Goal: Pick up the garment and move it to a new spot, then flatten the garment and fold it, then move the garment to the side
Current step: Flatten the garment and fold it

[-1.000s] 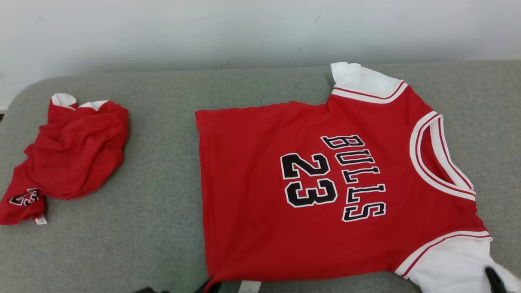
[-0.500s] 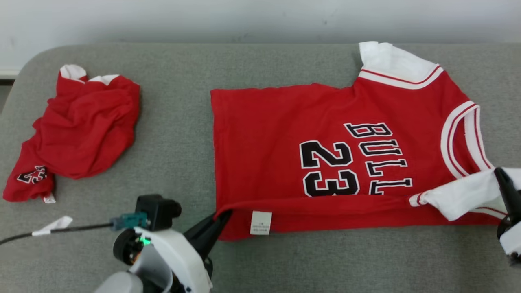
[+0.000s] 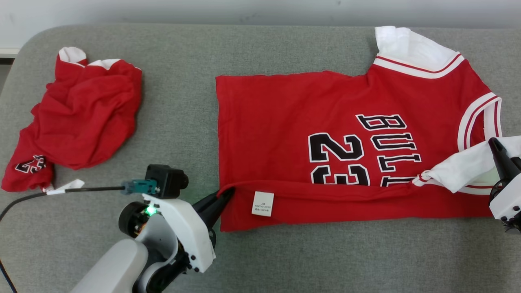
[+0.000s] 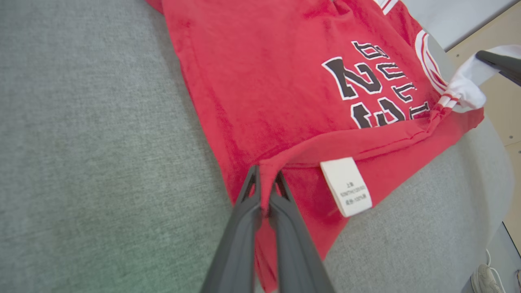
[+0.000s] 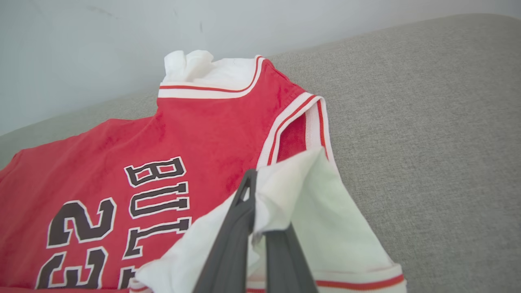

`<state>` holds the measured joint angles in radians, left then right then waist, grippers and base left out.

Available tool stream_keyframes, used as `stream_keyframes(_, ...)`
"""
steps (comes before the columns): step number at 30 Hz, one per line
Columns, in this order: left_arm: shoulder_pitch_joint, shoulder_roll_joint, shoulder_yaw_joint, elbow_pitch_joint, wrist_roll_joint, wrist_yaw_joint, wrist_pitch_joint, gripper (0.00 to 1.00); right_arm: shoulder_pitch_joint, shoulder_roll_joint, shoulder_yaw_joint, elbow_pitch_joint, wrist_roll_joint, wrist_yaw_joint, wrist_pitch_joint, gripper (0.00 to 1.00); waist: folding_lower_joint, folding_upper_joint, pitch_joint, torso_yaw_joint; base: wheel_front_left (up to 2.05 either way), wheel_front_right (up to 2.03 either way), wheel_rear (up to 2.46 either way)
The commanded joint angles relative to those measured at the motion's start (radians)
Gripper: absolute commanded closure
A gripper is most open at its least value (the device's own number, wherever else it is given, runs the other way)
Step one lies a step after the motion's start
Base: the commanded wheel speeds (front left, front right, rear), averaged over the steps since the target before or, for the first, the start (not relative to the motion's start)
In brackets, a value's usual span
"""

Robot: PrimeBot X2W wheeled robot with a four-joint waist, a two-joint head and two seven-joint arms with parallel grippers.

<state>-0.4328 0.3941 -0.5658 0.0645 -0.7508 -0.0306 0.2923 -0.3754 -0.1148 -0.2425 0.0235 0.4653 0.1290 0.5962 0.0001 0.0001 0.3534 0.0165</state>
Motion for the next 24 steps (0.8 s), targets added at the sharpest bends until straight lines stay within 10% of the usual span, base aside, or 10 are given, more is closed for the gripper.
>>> stream_keyframes(1, -0.009, -0.002, 0.005, 0.013, -0.013, 0.003, 0.001, 0.56, -0.017, -0.008, 0.0, 0.011, -0.015, 0.003, -0.013, 0.65, -0.0001, -0.0001, -0.003, 0.0, 0.0, 0.0, 0.0)
stream_keyframes(2, -0.01, -0.005, 0.005, 0.017, -0.014, 0.003, 0.002, 0.12, -0.02, -0.01, 0.004, 0.019, -0.018, 0.003, -0.019, 0.0, -0.0001, -0.0001, -0.006, 0.001, 0.0, 0.0, 0.0)
stream_keyframes(3, -0.007, -0.005, 0.003, 0.023, -0.015, 0.004, 0.007, 0.0, -0.019, -0.012, 0.008, 0.026, -0.019, 0.003, -0.023, 0.0, -0.0001, -0.0001, -0.011, 0.001, 0.0, 0.0, 0.0)
stream_keyframes(24, 0.142, 0.034, 0.014, -0.1, -0.02, 0.108, 0.005, 0.0, 0.246, -0.251, 0.059, -0.082, -0.124, 0.003, -0.025, 0.0, -0.0001, -0.0001, 0.018, -0.024, 0.0, 0.0, 0.0)
